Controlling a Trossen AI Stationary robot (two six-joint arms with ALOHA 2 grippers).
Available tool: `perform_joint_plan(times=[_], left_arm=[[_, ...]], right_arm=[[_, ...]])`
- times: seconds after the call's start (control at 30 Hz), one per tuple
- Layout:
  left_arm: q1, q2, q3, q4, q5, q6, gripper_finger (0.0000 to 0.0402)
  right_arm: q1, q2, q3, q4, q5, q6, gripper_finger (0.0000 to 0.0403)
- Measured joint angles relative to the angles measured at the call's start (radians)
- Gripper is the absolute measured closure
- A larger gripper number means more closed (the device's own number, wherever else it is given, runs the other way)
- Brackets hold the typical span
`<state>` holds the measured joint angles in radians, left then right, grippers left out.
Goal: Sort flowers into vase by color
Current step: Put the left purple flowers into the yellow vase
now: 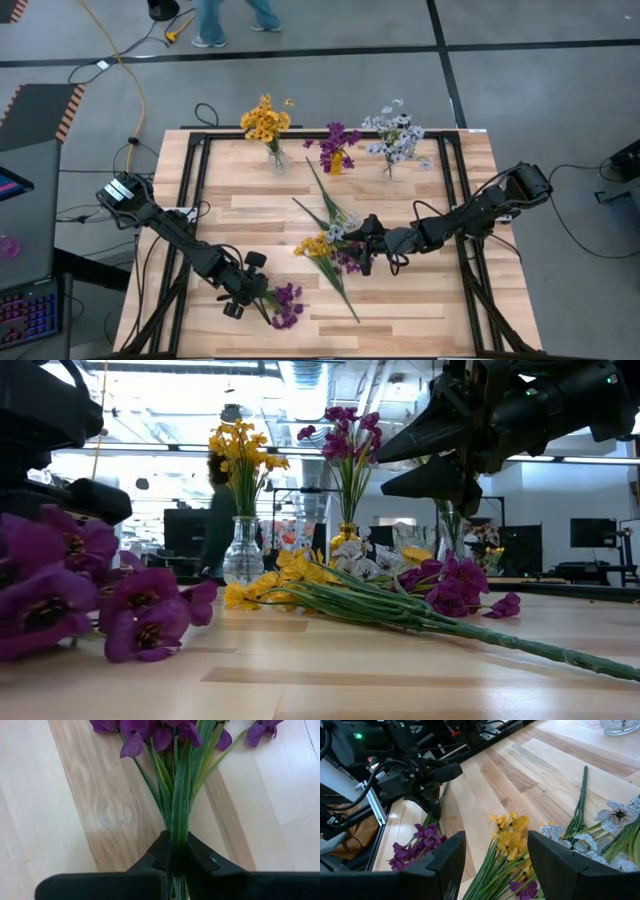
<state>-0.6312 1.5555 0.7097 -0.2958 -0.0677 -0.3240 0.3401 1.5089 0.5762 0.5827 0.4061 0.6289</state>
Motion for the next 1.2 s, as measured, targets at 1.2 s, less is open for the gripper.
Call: perform_joint_plan(times=[1.2], left_arm=[[0.197,-0.389,0.105,0.26,-0.432,0.242,0.0392]], right_arm=[[-0.007,0.0,0.0,0.002,0.327,-0.148,0.0162]])
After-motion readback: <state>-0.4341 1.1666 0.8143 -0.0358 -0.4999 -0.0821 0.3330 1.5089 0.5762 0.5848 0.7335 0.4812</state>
